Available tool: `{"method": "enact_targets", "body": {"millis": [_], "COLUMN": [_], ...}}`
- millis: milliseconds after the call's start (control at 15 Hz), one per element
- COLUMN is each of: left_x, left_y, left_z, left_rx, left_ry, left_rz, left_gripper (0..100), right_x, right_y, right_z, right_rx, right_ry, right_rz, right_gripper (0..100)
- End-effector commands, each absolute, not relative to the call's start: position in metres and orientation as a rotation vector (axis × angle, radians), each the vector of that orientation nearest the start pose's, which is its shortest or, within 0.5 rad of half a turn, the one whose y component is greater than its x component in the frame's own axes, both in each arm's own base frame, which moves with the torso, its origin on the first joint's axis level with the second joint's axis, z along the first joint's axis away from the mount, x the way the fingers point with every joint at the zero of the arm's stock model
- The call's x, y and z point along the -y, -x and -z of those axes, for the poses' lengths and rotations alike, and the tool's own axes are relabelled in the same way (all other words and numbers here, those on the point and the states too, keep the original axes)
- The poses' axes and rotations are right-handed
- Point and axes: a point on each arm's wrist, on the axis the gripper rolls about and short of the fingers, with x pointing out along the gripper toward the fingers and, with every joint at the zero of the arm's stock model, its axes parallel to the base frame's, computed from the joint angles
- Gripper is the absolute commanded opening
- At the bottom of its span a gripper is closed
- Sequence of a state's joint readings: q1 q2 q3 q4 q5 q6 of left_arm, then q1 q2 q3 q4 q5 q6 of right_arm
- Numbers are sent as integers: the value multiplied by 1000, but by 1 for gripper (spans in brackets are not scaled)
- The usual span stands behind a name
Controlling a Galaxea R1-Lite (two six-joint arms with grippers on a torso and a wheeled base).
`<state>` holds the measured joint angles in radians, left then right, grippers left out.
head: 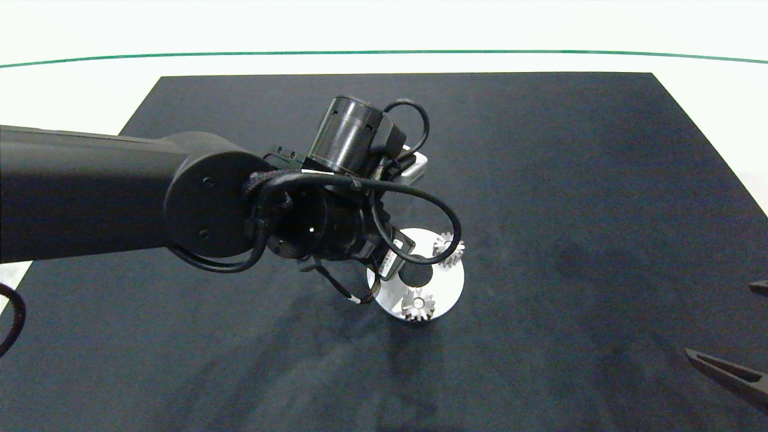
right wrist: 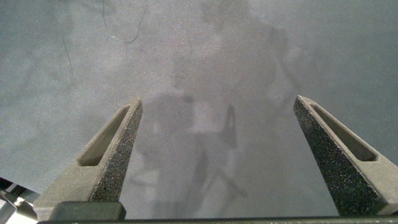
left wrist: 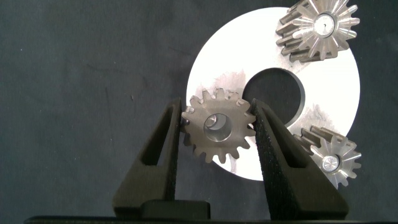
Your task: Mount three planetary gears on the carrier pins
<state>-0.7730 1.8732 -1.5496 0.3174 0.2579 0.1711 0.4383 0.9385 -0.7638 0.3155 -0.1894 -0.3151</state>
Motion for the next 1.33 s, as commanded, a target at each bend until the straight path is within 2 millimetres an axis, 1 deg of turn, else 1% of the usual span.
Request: {"method": "enact_targets", "body": {"millis": [67,800,1267,1333], "left_x": [248,246,246,246], "left_y": [-263,-264,-265,-264], "left_z": [-241,-242,-239,-239], "left_rx": [-522,-521,-530,-529], "left_ry": [-489,-492,-495,-496], "left_rz": [544,540,540,540], "left_gripper": [0,0,0,100], "right_x": [-38,-38,-38,-38], "right_y": [-91,-91,-91,-91], "right_z": [-238,-237,-237,-237], "right_rx": [-430,-431,-431,-431], "right_ry": [463,464,464,464], "right_rz": [-317,-318,-318,-318], "right_gripper": [100,100,100,100]}}
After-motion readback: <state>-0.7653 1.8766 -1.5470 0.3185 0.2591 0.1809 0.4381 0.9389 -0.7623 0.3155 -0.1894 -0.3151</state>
